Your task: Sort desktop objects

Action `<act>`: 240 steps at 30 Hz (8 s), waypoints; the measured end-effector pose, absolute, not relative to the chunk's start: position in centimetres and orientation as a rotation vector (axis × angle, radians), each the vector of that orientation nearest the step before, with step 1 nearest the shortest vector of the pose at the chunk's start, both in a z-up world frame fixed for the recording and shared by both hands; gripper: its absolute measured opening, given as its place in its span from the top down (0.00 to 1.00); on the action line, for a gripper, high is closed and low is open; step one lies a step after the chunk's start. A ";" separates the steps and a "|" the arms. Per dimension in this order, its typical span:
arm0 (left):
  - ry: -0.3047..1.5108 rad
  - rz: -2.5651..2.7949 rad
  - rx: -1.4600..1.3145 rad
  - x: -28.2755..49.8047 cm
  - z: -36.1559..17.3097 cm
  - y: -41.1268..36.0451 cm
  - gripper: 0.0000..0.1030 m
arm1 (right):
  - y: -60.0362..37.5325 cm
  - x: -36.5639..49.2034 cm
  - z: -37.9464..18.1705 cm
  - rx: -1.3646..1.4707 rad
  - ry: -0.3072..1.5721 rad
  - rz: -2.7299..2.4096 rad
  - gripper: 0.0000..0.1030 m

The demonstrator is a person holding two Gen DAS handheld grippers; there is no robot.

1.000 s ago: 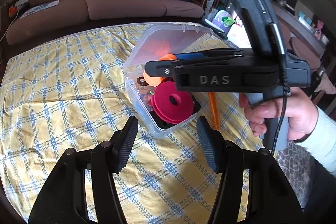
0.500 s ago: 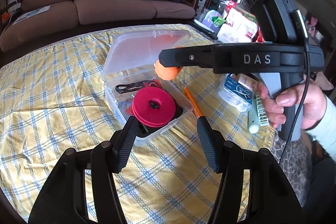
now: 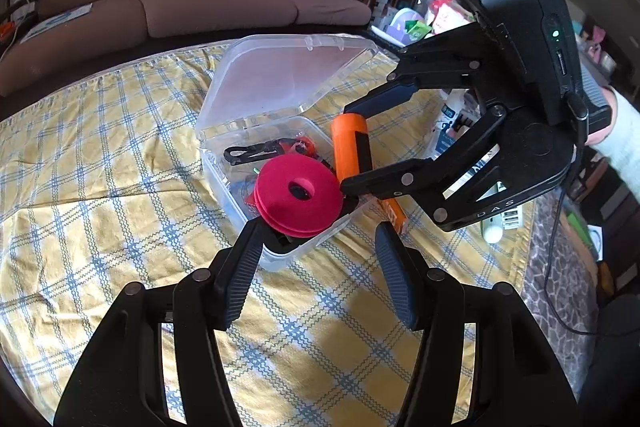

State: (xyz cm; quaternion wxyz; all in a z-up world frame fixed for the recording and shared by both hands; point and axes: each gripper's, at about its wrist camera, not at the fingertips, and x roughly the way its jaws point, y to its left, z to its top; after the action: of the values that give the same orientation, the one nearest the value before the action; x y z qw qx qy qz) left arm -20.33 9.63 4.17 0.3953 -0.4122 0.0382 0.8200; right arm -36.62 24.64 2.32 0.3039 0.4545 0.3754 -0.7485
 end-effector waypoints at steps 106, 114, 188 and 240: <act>0.027 2.179 -1.081 -19.8 5.6 7.6 0.48 | 37.2 -37.2 0.7 1.089 -1.347 -2.130 0.94; 0.021 2.179 -1.099 -20.1 5.2 7.3 0.48 | 33.6 -37.3 0.0 1.075 -1.264 -2.257 0.94; 0.149 2.338 -1.284 -23.7 3.8 9.4 0.48 | 29.5 -32.2 2.5 1.272 -0.070 -2.575 0.82; -0.084 2.446 -1.257 -17.9 5.4 6.3 0.32 | 30.8 -27.3 3.1 1.354 -0.065 -2.562 0.36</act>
State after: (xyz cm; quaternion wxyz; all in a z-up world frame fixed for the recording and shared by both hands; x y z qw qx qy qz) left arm -17.90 6.25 5.43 0.1938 -0.4483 -0.0299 0.8721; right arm -27.25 30.81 3.07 0.1213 0.4637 -0.0223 -0.8773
